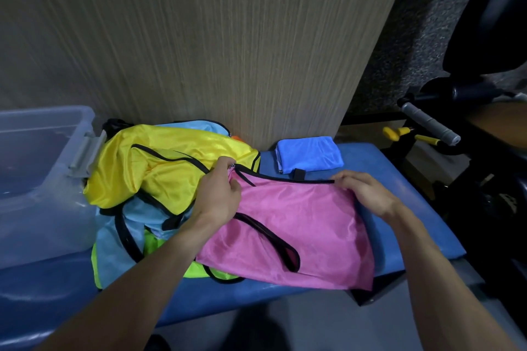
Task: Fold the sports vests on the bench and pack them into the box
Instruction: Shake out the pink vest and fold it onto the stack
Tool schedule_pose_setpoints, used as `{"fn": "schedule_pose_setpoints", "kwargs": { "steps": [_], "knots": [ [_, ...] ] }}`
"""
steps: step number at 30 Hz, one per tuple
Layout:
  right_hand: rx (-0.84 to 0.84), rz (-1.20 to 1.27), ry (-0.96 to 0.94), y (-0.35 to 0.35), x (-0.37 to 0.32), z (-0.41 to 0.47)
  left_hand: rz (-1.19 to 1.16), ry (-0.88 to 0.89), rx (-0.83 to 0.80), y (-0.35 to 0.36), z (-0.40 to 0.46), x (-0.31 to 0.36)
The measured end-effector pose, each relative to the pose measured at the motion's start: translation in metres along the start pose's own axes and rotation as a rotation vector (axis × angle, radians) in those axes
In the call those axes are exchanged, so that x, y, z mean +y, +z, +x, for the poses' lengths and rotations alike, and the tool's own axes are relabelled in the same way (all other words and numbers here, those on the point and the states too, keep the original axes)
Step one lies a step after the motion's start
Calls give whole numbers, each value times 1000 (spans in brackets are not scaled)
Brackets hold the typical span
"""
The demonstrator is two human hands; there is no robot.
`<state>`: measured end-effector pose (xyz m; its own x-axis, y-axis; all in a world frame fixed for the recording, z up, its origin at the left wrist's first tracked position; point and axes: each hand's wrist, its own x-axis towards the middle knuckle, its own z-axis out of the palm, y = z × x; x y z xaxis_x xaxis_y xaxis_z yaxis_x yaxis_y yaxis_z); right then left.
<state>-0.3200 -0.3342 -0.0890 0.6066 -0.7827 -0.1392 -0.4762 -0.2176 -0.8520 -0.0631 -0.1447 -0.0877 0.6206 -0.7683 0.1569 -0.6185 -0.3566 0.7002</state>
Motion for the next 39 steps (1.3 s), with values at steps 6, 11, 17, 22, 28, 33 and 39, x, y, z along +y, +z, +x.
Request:
{"fn": "schedule_pose_setpoints", "kwargs": {
  "steps": [6,11,17,22,28,33,39],
  "knots": [
    [1,30,44,-6,2,0,14,7,3,1,0,1],
    [-74,76,55,-12,11,-3,25,36,14,2,-1,0],
    [113,-70,-105,-11,14,4,23,42,13,1,-1,0],
    [121,-318,-29,-11,10,12,1,53,8,2,-1,-2],
    [250,-418,-49,-19,2,7,45,113,-5,1,0,-2],
    [142,-371,67,-27,-4,-4,269,242,-17,-2,-1,2],
    [188,-418,105,-19,-14,-9,622,616,136,21,-32,55]
  ]
}}
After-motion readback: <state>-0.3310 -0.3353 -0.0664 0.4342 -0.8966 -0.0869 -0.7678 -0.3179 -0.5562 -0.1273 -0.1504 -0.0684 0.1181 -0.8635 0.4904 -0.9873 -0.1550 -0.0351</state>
